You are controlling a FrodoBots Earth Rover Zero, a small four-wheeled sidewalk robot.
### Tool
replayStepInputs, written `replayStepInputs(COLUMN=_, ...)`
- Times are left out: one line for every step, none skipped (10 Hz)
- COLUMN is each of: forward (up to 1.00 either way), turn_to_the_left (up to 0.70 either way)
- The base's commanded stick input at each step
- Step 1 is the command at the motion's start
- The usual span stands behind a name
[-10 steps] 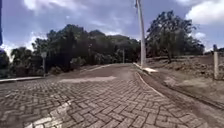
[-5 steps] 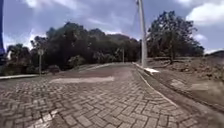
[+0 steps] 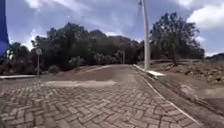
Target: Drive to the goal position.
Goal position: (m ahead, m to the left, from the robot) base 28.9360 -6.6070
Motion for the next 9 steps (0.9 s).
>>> replayStepInputs(forward=0.85, turn_to_the_left=0.00)
replayStepInputs(forward=0.85, turn_to_the_left=0.00)
replayStepInputs(forward=0.85, turn_to_the_left=0.00)
replayStepInputs(forward=0.85, turn_to_the_left=0.00)
replayStepInputs(forward=0.85, turn_to_the_left=0.00)
replayStepInputs(forward=0.85, turn_to_the_left=0.00)
replayStepInputs(forward=0.85, turn_to_the_left=0.00)
replayStepInputs(forward=0.85, turn_to_the_left=0.00)
replayStepInputs(forward=0.85, turn_to_the_left=0.00)
